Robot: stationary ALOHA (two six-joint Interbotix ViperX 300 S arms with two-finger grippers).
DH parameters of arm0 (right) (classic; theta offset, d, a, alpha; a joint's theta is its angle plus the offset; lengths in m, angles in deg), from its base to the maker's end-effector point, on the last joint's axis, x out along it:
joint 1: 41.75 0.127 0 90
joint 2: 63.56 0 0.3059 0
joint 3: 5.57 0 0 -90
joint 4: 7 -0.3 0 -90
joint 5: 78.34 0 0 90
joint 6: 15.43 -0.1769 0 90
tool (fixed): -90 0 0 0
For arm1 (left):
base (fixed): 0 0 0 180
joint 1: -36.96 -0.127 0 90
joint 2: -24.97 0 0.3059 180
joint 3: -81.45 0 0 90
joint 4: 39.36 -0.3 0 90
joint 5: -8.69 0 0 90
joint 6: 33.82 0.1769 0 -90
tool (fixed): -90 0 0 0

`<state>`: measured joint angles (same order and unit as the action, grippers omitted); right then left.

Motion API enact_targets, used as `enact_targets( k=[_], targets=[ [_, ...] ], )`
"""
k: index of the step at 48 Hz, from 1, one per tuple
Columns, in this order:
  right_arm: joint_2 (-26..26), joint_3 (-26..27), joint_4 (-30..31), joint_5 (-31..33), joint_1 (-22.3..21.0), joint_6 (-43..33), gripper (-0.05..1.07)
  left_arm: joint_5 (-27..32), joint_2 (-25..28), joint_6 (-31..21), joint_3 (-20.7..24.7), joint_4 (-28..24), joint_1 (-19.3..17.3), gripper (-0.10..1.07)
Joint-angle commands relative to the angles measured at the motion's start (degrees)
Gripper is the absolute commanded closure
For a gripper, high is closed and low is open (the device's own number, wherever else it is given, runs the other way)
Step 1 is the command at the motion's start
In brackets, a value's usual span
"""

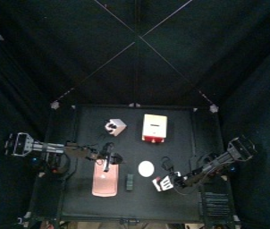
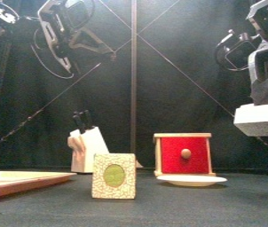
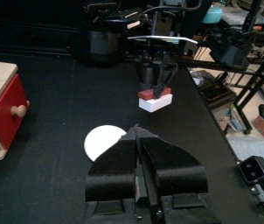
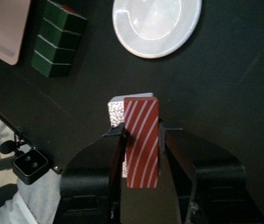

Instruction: Disassemble salmon sushi

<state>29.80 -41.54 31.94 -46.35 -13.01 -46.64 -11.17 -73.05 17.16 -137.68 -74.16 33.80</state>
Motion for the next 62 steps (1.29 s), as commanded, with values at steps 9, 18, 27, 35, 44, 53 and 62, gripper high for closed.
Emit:
enact_targets(
  k=[9,18,27,35,44,53,62],
  targets=[
    [0.79,1.93,8.70,-0.26,-0.97,-0.18,0.46,-0.79,0.88,0.09,1.23,-0.09,0.18,0.44],
    [0.88,3.34,16.44,-0.26,-1.58,-0.44,0.46,-0.79,1.49,0.09,1.23,-0.35,0.26,0.24],
    [-0.26,4.04,21.97,-0.62,-1.58,-0.53,0.46,-1.23,1.67,0.09,1.14,-2.64,1.85,0.06],
    [-0.44,4.57,26.19,-0.53,-2.02,-0.44,0.46,-3.34,2.55,0.09,1.23,-4.92,3.16,0.00],
    [-0.53,5.27,32.70,-0.79,-2.37,-0.53,0.46,-8.00,5.45,-0.09,2.29,-5.10,3.34,-0.01],
    [-1.76,6.33,36.74,-0.79,-2.46,-0.53,0.46,-8.70,9.40,-0.09,4.92,-5.19,3.87,-0.01],
    [-3.87,8.00,38.58,-0.79,-3.43,-0.35,0.46,-9.14,12.74,-0.35,7.73,-6.06,4.66,-0.01]
  ],
)
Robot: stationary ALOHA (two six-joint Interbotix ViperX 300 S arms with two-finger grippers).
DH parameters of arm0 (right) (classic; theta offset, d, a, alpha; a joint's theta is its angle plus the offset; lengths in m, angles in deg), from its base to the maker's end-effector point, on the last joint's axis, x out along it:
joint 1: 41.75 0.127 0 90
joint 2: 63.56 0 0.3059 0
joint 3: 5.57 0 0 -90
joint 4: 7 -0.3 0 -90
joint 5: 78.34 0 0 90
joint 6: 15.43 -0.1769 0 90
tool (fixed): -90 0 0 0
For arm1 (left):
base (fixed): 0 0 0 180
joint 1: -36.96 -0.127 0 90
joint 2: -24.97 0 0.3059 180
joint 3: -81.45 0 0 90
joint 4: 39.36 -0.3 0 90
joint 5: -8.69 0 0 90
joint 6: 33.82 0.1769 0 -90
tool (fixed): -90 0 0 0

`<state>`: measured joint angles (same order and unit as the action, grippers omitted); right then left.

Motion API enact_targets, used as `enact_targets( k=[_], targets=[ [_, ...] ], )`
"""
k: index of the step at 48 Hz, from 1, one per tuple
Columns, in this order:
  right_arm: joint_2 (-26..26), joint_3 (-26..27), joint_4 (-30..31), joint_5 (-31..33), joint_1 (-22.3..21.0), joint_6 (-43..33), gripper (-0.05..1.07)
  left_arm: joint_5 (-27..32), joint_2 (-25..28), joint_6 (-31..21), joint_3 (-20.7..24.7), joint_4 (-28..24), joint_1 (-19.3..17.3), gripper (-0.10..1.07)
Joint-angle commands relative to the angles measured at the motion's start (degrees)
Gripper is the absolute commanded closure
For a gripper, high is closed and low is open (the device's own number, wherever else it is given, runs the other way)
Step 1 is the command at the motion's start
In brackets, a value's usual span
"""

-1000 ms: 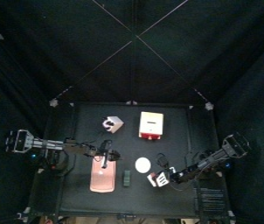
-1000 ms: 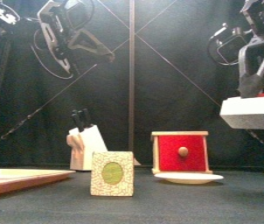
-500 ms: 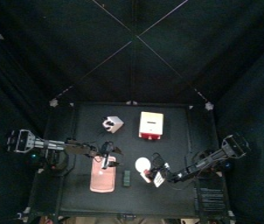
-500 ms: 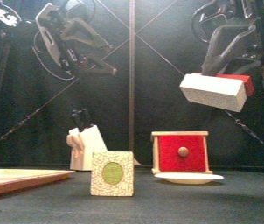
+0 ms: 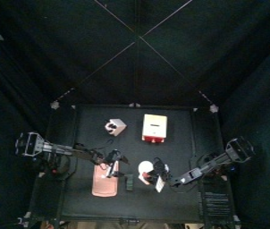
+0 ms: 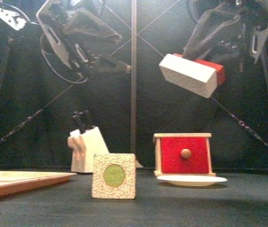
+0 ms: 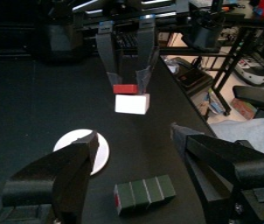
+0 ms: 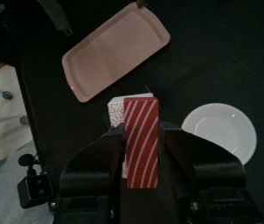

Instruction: Disassemble salmon sushi

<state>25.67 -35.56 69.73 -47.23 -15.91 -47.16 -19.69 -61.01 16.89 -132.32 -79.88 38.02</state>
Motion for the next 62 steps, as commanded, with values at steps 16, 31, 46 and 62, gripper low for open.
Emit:
enact_targets(
  k=[16,31,46,62],
  targets=[
    [-0.79,4.39,2.37,0.09,-0.44,0.18,0.46,-0.62,4.39,-0.53,5.27,-0.97,1.14,-0.01],
    [-0.88,4.48,2.46,0.09,-0.70,0.18,0.46,-0.62,6.06,-0.62,6.77,-1.49,2.20,-0.01],
    [-0.79,4.66,2.46,0.09,-0.70,0.18,0.46,-0.62,9.32,-0.79,8.88,-0.18,2.20,-0.01],
    [-0.88,4.75,2.46,0.09,-0.70,0.18,0.46,-0.44,10.20,-0.79,9.40,1.49,2.20,0.00]
  ],
)
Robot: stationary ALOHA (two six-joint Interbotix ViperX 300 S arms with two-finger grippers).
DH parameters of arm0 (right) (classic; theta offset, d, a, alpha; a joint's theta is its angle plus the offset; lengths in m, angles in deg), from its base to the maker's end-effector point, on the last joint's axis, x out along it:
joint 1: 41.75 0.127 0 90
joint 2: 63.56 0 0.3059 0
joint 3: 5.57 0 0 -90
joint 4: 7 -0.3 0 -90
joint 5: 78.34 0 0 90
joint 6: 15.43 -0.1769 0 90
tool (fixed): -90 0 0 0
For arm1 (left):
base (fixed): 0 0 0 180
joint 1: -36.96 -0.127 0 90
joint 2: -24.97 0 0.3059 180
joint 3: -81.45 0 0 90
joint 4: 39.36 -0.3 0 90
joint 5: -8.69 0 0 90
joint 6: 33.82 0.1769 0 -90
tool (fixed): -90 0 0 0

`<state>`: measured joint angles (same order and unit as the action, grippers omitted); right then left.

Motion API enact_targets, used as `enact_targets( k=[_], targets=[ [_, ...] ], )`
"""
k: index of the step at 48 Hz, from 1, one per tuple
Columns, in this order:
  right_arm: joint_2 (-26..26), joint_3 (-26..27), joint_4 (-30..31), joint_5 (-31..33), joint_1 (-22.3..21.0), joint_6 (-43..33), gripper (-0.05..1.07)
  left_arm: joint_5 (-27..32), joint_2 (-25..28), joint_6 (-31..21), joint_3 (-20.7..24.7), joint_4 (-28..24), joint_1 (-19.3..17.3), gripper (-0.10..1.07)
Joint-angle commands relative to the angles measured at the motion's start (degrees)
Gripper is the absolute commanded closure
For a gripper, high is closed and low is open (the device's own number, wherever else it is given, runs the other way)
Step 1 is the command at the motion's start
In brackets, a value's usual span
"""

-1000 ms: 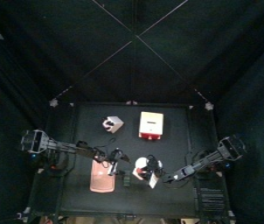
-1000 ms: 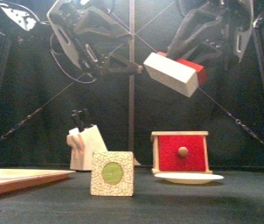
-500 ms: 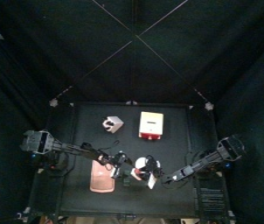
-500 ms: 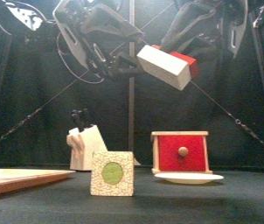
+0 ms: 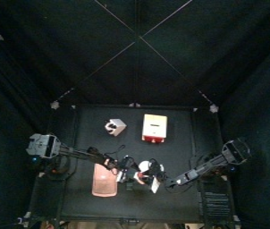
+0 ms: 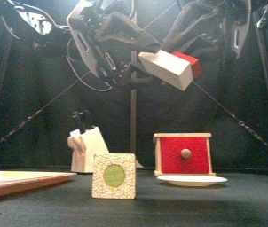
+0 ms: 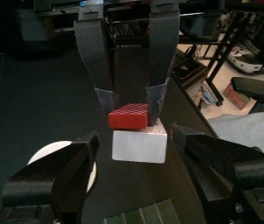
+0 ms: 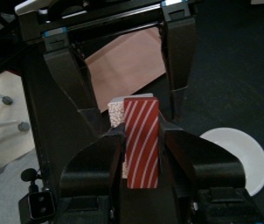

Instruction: Disassemble salmon sushi

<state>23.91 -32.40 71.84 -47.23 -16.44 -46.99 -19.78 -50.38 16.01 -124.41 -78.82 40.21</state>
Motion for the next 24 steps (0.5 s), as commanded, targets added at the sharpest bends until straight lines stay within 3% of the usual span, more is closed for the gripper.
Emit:
enact_targets(
  k=[1,24],
  targets=[
    [0.88,1.58,0.44,0.09,-0.18,0.00,0.46,-0.26,-0.44,0.09,1.49,0.53,0.00,0.00],
    [0.97,1.76,0.35,0.09,-0.26,0.00,0.46,-0.09,-0.35,0.09,1.32,0.35,0.00,0.02]
  ],
)
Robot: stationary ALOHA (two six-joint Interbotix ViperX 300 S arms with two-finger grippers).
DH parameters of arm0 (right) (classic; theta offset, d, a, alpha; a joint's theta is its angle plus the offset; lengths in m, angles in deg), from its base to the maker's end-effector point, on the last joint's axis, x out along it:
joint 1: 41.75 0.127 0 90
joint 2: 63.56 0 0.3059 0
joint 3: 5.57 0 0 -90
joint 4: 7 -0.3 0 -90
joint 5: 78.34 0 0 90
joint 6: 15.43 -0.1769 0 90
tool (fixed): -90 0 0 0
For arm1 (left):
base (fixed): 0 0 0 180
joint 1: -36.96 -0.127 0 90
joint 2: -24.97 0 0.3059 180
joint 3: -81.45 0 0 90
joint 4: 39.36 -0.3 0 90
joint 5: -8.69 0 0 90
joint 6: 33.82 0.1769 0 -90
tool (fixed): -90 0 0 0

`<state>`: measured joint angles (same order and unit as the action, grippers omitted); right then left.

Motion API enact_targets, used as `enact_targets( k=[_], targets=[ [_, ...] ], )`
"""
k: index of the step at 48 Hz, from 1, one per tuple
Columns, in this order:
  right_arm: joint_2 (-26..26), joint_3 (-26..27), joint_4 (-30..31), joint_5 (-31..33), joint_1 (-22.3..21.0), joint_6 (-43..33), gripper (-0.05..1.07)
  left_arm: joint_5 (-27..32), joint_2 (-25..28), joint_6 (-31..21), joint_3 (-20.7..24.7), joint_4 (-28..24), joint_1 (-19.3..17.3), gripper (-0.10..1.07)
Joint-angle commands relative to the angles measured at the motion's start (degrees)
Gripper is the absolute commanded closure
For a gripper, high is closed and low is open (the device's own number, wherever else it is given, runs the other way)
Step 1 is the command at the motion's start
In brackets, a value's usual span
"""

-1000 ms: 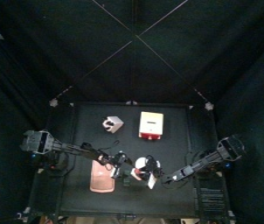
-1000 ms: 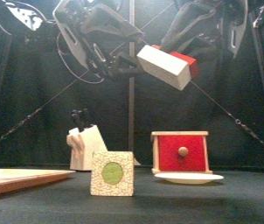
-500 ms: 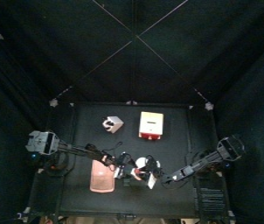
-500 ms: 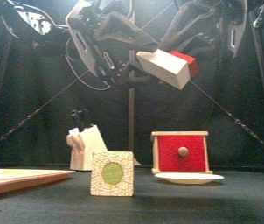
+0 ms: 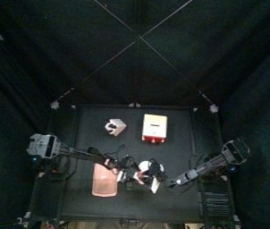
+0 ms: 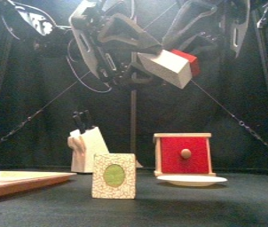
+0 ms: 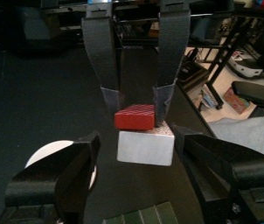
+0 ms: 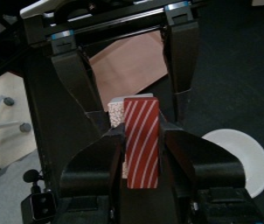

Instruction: Disassemble salmon sushi

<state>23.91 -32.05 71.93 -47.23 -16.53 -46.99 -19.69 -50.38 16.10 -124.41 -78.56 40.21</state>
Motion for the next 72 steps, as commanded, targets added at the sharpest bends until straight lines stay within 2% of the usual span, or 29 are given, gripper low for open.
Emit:
enact_targets(
  k=[1,11,15,28,33,72],
  targets=[
    [0.88,1.41,0.26,0.09,-0.18,0.00,0.46,-0.18,-0.44,0.00,1.32,0.00,0.00,0.02],
    [1.14,1.41,0.26,0.09,0.00,0.00,0.46,-0.18,-0.44,0.00,1.49,-1.32,0.00,0.03],
    [1.23,1.49,0.26,0.09,0.00,0.00,0.46,-0.26,-0.35,0.00,1.49,-1.41,0.00,0.08],
    [1.23,1.49,0.26,0.09,0.00,0.00,0.46,-0.18,-0.44,0.00,1.49,-1.23,0.00,0.35],
    [1.14,1.49,0.26,0.09,0.00,0.00,0.46,-0.18,-0.44,0.00,1.49,-1.14,0.00,0.42],
    [0.97,0.88,-0.09,0.09,0.18,0.00,0.46,-0.18,-1.23,0.18,0.62,0.35,-0.44,0.43]
  ],
)
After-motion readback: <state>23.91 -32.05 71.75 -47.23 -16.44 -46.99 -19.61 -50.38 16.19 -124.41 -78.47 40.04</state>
